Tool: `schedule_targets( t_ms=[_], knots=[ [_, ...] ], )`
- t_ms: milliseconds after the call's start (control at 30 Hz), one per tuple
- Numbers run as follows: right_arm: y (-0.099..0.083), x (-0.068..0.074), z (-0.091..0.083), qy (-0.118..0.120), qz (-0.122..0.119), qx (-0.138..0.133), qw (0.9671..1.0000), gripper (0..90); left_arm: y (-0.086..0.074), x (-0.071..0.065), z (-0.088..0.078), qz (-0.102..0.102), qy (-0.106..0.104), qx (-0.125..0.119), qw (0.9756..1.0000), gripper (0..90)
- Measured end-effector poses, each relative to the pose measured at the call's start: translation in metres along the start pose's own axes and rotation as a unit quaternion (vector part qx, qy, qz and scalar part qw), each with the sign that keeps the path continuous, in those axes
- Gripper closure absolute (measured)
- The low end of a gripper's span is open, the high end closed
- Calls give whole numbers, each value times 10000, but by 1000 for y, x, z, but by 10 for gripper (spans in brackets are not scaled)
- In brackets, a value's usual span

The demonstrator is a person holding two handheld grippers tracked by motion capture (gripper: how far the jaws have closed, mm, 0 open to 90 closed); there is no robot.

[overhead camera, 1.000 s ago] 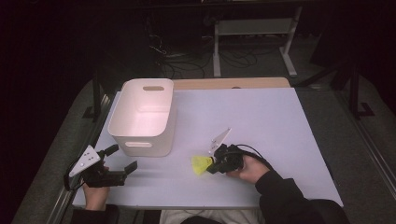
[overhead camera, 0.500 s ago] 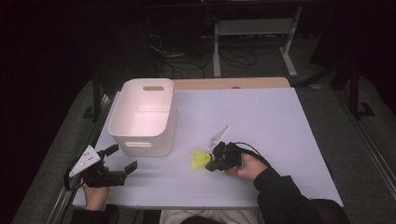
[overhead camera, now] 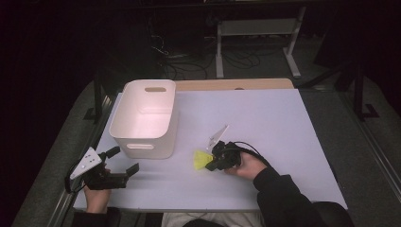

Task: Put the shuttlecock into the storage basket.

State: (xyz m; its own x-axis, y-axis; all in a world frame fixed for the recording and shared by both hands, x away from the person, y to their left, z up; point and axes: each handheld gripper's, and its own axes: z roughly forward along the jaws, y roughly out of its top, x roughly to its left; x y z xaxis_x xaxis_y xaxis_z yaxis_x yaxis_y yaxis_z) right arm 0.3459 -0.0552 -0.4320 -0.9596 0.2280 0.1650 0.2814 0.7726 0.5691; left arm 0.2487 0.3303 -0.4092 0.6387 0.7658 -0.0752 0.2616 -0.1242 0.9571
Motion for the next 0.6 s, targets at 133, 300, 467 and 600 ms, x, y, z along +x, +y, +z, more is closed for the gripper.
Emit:
schedule_targets(
  t_ms=[133,300,467,600],
  knots=[
    [2,-3,1,-18,13,-27,10000,885,0,0,0,-3,3,2,10000,0],
    [5,-8,0,-69,55,-58,9999,885,0,0,0,-7,5,1,10000,0],
    [9,-12,-1,-109,127,-102,9998,885,0,0,0,-3,1,2,10000,0],
    [12,-16,0,-114,197,-176,9996,885,0,0,0,-6,2,2,10000,0]
  ],
)
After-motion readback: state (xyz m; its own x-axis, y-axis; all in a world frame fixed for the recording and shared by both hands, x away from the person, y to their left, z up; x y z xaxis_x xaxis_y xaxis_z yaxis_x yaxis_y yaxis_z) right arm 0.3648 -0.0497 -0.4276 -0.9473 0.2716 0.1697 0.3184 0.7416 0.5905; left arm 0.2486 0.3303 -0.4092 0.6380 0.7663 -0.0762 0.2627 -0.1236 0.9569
